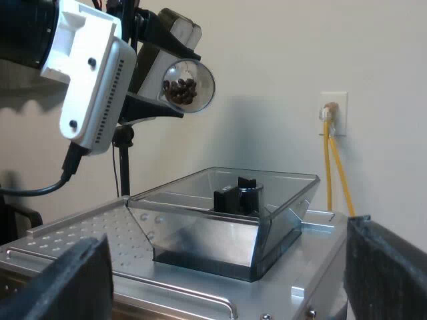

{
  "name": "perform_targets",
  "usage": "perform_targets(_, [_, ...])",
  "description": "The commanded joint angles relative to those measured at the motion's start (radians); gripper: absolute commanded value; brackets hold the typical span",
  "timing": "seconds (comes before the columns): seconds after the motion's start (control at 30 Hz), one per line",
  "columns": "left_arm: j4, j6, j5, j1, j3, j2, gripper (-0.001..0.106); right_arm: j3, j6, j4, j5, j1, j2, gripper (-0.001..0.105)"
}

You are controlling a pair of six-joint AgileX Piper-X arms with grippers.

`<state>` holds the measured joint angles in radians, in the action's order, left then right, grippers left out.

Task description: Pour the beans into the coffee machine

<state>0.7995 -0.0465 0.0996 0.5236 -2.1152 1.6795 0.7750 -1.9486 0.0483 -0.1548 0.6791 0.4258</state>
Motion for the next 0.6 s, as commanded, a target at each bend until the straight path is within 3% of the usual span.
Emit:
perform_targets(0.03, [-0.019, 0.030, -0.005, 0.005, -0.006, 0.001, 0.025, 0.011, 0.020, -0.006, -0.007, 0.002, -0.007, 0.072])
perform_targets(0.2, [-0.019, 0.034, -0.043, 0.005, -0.006, 0.001, 0.025, 0.011, 0.045, -0.006, -0.007, 0.002, -0.007, 0.072])
perform_targets(0.37, [-0.021, 0.178, -0.076, 0.005, -0.006, 0.001, 0.025, 0.011, 0.045, -0.006, -0.007, 0.002, -0.007, 0.072])
perform_targets(0.6, [-0.036, 0.209, -0.090, 0.005, -0.006, 0.001, 0.025, 0.011, 0.045, -0.006, -0.007, 0.002, -0.007, 0.072])
